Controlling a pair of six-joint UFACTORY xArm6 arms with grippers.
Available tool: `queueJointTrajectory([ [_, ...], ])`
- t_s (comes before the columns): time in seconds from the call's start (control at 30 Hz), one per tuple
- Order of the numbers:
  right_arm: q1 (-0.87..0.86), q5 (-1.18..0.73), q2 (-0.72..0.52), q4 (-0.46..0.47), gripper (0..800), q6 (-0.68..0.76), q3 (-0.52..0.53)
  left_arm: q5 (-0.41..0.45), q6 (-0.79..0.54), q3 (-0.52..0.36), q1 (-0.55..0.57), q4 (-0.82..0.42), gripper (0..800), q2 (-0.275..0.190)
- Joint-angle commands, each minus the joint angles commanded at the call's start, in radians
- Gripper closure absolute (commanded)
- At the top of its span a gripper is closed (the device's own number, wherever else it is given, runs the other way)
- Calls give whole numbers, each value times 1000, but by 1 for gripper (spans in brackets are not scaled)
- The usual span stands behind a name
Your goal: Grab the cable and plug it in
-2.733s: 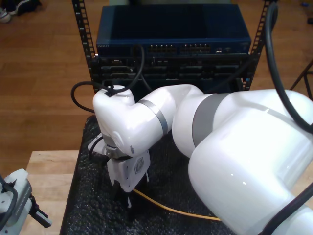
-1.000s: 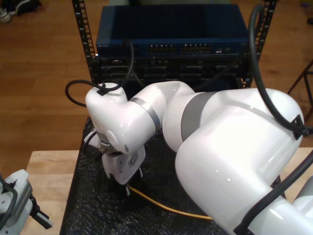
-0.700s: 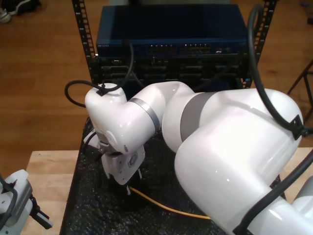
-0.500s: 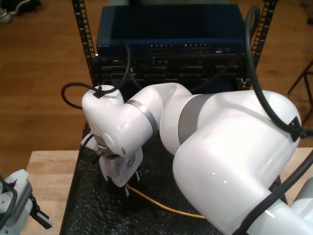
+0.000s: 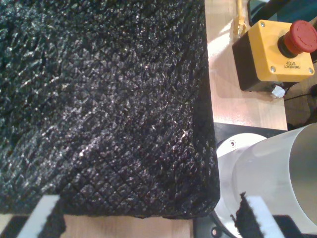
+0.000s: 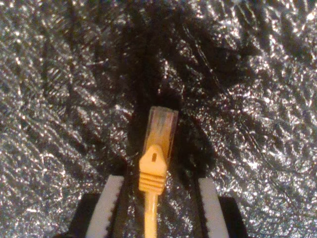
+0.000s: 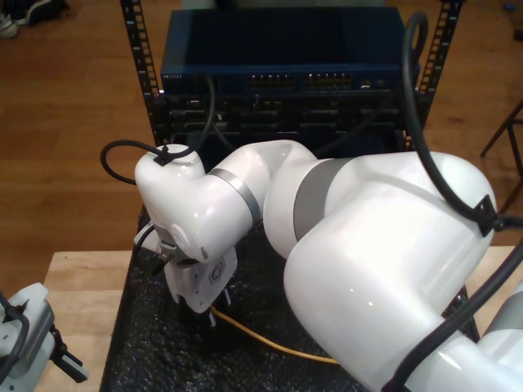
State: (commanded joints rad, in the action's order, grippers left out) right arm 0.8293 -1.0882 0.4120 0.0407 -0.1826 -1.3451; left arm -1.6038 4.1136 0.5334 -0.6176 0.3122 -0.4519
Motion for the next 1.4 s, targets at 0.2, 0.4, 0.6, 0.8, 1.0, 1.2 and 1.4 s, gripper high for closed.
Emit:
queueJointTrajectory([
  [0.2, 0, 0, 6, 0, 526, -2, -8, -2, -2, 0, 0, 0, 0, 0],
  [0.4, 0, 0, 9, 2, 554, 0, -11, -2, -2, 0, 2, 0, 0, 0],
  [0.6, 0, 0, 11, 2, 591, 0, -9, -2, -2, 0, 2, 0, 0, 0],
  [0.8, 3, 0, 11, 3, 671, 2, -11, -2, -2, 0, 2, 0, 0, 0],
  [1.0, 5, 0, 11, 3, 758, 3, -12, -2, -2, 0, 2, 0, 0, 0],
  [1.2, 5, -2, 11, 21, 786, -23, -41, -2, -2, 0, 2, 0, 0, 6],
  [1.4, 2, -3, 6, 129, 794, -176, -58, -3, -2, 2, 2, 0, 0, 11],
])
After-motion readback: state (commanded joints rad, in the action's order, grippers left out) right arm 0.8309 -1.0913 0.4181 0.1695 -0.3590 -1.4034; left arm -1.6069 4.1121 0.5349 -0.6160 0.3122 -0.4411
